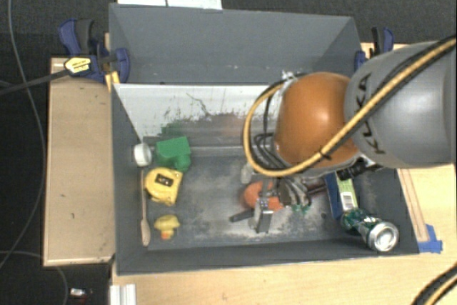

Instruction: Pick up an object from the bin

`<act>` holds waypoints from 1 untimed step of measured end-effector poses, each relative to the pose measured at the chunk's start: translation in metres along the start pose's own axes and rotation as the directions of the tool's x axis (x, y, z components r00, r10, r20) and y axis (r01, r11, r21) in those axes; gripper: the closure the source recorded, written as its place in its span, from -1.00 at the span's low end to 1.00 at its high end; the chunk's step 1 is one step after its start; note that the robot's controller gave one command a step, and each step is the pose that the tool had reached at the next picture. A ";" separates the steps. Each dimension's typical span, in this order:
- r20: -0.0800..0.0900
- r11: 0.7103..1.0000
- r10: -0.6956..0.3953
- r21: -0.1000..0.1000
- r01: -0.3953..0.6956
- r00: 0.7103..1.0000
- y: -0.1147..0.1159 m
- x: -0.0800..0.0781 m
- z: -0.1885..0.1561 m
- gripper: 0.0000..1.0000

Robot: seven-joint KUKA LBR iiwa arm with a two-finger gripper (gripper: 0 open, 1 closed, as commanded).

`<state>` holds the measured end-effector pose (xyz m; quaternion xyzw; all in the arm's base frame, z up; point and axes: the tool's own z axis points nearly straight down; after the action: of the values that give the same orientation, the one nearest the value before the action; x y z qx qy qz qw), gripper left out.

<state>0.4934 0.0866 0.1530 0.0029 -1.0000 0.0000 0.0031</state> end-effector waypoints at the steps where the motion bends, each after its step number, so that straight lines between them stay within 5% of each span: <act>1: 0.006 1.000 0.002 -0.001 -0.002 1.000 0.000 -0.001 -0.004 -1.00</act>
Offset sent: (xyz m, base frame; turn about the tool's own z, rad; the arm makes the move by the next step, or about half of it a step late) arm 0.0181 -0.0070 0.0155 -0.1776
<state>0.4944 0.0862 0.1567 0.0020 -1.0000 -0.0003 0.0000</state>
